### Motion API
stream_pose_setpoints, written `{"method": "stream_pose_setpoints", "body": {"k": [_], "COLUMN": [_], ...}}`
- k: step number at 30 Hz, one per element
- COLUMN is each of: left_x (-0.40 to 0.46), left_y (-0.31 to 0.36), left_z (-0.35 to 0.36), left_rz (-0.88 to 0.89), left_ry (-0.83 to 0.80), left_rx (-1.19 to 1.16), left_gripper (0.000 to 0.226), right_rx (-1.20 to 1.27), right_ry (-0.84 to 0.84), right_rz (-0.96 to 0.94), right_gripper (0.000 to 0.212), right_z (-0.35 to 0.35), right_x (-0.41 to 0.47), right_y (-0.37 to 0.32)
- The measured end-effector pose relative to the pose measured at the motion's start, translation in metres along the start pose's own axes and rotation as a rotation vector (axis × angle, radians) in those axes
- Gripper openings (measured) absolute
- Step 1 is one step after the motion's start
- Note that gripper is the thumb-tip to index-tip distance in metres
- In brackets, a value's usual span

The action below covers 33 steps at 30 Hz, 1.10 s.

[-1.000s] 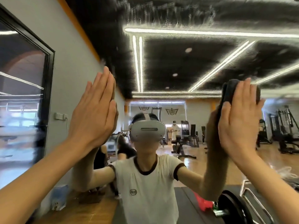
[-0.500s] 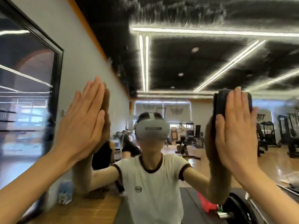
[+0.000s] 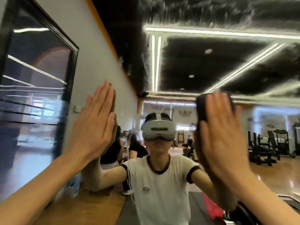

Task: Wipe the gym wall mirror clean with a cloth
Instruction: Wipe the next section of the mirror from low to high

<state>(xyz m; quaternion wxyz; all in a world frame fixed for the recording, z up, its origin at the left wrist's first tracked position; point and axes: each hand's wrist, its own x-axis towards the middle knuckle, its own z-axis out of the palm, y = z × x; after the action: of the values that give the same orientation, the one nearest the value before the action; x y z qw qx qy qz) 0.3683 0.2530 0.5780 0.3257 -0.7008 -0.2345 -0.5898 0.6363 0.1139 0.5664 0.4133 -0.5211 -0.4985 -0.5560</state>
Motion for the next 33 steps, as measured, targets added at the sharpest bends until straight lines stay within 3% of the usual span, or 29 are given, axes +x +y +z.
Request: {"method": "stream_pose_setpoints", "body": {"k": [3,7,10,15,17,19,22,24,30,33], "left_x": [0.001,0.001,0.002,0.002,0.001,0.001,0.002,0.001,0.0,0.0], "left_y": [0.002,0.001,0.0,-0.002,-0.002,-0.001,-0.001,0.0,-0.002,-0.002], "left_z": [0.002,0.002,0.002,0.003,0.003,0.003,0.003,0.002,0.005,0.005], "left_rz": [0.007,0.002,0.002,0.005,-0.001,0.004,0.008,0.01,0.032,0.033], "left_ry": [0.031,0.015,0.011,0.015,0.016,0.017,0.033,0.043,0.049,0.052], "left_rx": [0.012,0.011,0.012,0.015,0.014,0.012,-0.018,-0.028,-0.004,-0.006], "left_gripper": [0.062,0.061,0.061,0.062,0.063,0.063,0.061,0.061,0.062,0.062], "right_rx": [0.019,0.048,-0.024,-0.018,-0.032,0.002,0.02,-0.058,-0.095,-0.1], "right_ry": [0.067,0.066,0.036,0.041,0.066,0.08,0.057,-0.005,0.103,0.087], "right_rz": [0.119,-0.161,-0.314,0.032,0.112,0.038,-0.243,-0.354,0.051,0.061], "right_gripper": [0.058,0.057,0.057,0.059,0.06,0.059,0.056,0.055,0.061,0.062], "right_z": [0.003,0.043,0.049,0.007,0.005,0.017,0.045,0.049,0.008,0.01], "right_x": [0.006,0.054,0.071,0.07,0.076,0.09,0.113,0.131,0.144,0.153], "right_y": [-0.017,-0.118,-0.117,-0.006,-0.018,-0.066,-0.142,-0.148,-0.009,-0.019]}}
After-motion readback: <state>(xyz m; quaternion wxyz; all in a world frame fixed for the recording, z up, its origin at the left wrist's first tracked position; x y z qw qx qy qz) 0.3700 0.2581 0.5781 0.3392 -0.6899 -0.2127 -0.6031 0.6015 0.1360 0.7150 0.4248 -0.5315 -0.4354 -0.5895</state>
